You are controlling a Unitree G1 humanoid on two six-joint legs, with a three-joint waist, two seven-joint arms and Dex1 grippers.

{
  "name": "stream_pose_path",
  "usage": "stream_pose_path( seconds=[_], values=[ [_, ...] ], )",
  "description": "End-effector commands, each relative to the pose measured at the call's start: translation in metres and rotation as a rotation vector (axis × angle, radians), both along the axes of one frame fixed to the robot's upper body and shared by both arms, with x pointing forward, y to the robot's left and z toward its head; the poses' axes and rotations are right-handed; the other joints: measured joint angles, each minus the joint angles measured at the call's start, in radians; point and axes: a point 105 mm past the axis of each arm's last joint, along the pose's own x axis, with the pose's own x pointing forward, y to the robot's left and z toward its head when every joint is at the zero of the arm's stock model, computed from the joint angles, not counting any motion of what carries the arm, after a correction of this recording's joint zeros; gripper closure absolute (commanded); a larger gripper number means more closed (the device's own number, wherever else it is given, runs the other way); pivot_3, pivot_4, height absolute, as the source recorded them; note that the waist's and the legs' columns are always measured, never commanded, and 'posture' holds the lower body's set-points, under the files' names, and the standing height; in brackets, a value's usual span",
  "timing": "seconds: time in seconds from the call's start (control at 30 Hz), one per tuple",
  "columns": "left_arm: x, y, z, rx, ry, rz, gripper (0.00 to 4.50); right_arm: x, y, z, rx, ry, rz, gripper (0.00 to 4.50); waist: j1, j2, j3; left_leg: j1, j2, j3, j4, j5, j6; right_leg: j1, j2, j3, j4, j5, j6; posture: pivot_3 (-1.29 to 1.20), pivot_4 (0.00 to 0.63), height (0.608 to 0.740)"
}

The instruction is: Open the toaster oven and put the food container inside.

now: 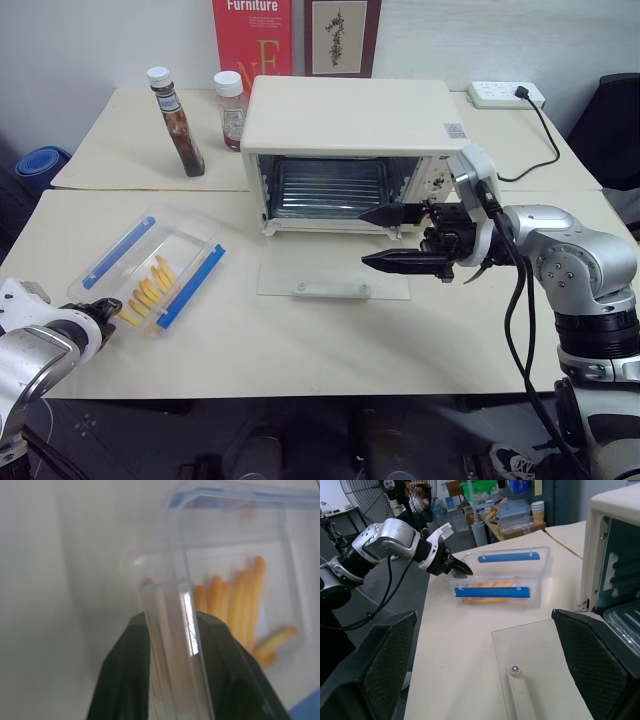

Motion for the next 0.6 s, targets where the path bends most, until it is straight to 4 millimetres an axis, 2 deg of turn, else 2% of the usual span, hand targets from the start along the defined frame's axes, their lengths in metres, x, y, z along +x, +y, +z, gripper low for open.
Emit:
stream_pose_path(
  seconds=[0.03, 0.13, 0.23, 0.37, 0.43, 0.6],
  values=[
    [0.0, 0.009, 0.011, 0.053, -0.009, -0.039, 4.33, -0.007, -0.008, 0.008, 0.011, -0.024, -0.012, 0.0, 0.0, 0.0, 0.0, 0.0, 0.0, 0.0, 0.0, 0.0, 0.0, 0.0, 0.0, 0.0, 0.0, 0.0, 0.0, 0.0, 0.15, 0.74],
    [0.0, 0.014, 0.015, 0.092, 0.004, -0.098, 4.46, -0.011, -0.014, 0.009, 0.016, 0.013, -0.012, 0.0, 0.0, 0.0, 0.0, 0.001, 0.0, 0.0, -0.002, 0.0, -0.001, 0.0, 0.0, 0.0, -0.001, 0.0, -0.001, 0.0, 0.15, 0.74],
    [0.0, 0.013, 0.022, 0.153, 0.018, -0.227, 4.46, -0.017, -0.02, 0.007, -0.007, -0.006, -0.018, 0.0, 0.0, 0.0, 0.0, 0.001, 0.0, 0.0, -0.004, 0.0, -0.001, 0.0, 0.0, -0.001, -0.002, -0.002, -0.003, 0.0, 0.15, 0.74],
    [0.004, 0.005, 0.041, 0.229, 0.02, -0.433, 4.46, -0.015, -0.028, 0.0, -0.027, -0.02, -0.086, 0.0, -0.002, -0.001, 0.001, 0.002, 0.0, 0.001, -0.006, 0.0, -0.001, 0.0, 0.0, 0.0, -0.003, -0.005, -0.008, 0.0, 0.15, 0.74],
    [0.007, -0.003, 0.051, 0.264, 0.028, -0.538, 4.46, -0.015, -0.032, -0.002, -0.023, -0.013, -0.111, 0.0, -0.002, -0.002, 0.001, 0.001, 0.001, 0.001, -0.006, 0.001, -0.001, -0.001, 0.001, -0.001, -0.003, -0.005, -0.009, 0.0, 0.15, 0.74],
    [0.026, -0.04, 0.07, 0.336, 0.019, -0.766, 4.46, -0.023, -0.046, -0.008, -0.022, -0.002, -0.173, 0.0, 0.002, 0.0, 0.002, 0.001, 0.0, 0.001, -0.007, 0.001, -0.001, 0.0, -0.001, 0.0, -0.006, -0.005, -0.009, 0.0, 0.15, 0.74]
  ],
)
